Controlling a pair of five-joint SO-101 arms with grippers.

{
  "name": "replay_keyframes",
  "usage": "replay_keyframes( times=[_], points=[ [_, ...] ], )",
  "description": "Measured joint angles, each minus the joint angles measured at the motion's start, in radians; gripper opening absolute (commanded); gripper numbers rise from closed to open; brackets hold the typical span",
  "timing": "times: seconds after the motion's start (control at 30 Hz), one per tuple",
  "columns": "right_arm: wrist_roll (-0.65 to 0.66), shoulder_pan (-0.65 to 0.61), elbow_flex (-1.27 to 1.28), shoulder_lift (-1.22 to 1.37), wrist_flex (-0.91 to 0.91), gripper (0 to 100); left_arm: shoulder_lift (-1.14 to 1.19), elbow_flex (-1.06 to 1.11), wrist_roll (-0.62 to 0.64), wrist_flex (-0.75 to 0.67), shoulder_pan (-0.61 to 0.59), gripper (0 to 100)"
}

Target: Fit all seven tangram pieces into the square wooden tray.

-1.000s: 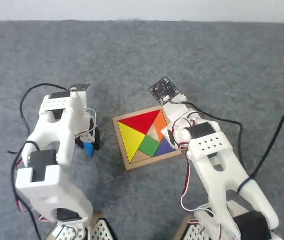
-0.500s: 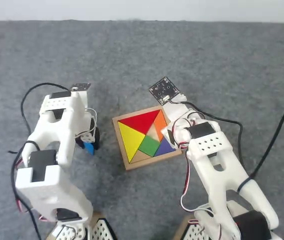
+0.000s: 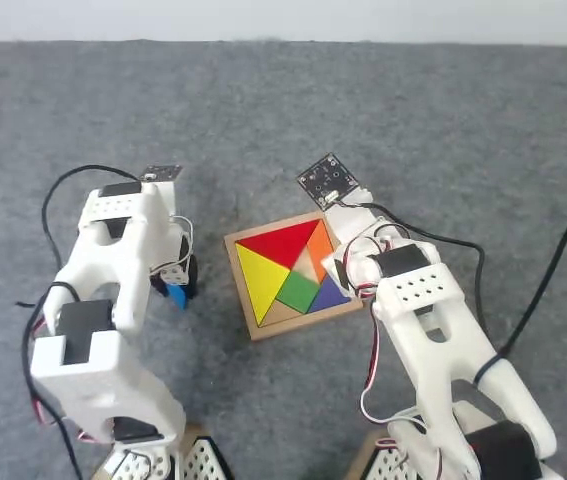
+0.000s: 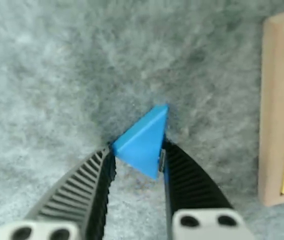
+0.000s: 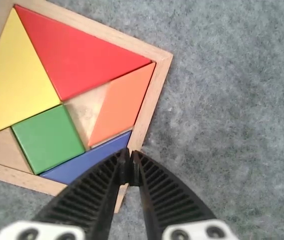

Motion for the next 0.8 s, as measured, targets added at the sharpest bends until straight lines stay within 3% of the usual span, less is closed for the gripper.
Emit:
replay_keyframes(
  times=[0.47, 0.8],
  points=[
    [0.000, 0.000, 0.000, 0.000, 0.000, 2.4, -0.014, 0.006, 0.000, -0.002, 0.000, 7],
    [0.000, 0.000, 0.000, 0.000, 0.000, 2.4, -0.331, 0.253, 0.003, -0.143, -0.008, 8]
  ],
)
